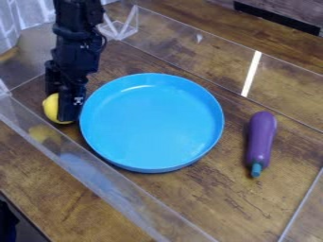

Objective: Put the lemon on the blue tray

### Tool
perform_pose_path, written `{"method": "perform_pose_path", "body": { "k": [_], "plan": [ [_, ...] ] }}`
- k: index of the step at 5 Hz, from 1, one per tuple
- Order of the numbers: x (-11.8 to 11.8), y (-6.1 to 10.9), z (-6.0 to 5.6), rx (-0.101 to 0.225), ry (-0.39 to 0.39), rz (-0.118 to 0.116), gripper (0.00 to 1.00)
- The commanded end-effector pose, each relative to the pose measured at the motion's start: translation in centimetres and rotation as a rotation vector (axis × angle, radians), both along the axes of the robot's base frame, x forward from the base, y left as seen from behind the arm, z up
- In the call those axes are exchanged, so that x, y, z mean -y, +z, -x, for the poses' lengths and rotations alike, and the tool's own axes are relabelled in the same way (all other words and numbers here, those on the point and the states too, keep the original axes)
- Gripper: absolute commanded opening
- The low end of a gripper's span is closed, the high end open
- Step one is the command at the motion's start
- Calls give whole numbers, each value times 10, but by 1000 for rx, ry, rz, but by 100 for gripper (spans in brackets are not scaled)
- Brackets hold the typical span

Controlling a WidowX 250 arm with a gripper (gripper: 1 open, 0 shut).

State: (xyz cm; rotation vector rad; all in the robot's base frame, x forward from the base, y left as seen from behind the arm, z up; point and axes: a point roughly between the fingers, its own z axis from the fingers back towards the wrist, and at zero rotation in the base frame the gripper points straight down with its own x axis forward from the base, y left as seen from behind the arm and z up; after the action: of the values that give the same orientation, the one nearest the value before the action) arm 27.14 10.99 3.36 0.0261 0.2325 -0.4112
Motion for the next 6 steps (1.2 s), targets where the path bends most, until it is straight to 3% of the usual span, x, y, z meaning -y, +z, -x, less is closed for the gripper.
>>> {"method": "perform_pose_path", "body": {
  "k": [1, 4, 6],
  "plan": [
    [-1, 12, -15, 58, -31, -24, 0],
    [-4, 1, -18, 48, -62, -21, 0],
    [-3, 7, -21, 40, -108, -40, 0]
  ]
}}
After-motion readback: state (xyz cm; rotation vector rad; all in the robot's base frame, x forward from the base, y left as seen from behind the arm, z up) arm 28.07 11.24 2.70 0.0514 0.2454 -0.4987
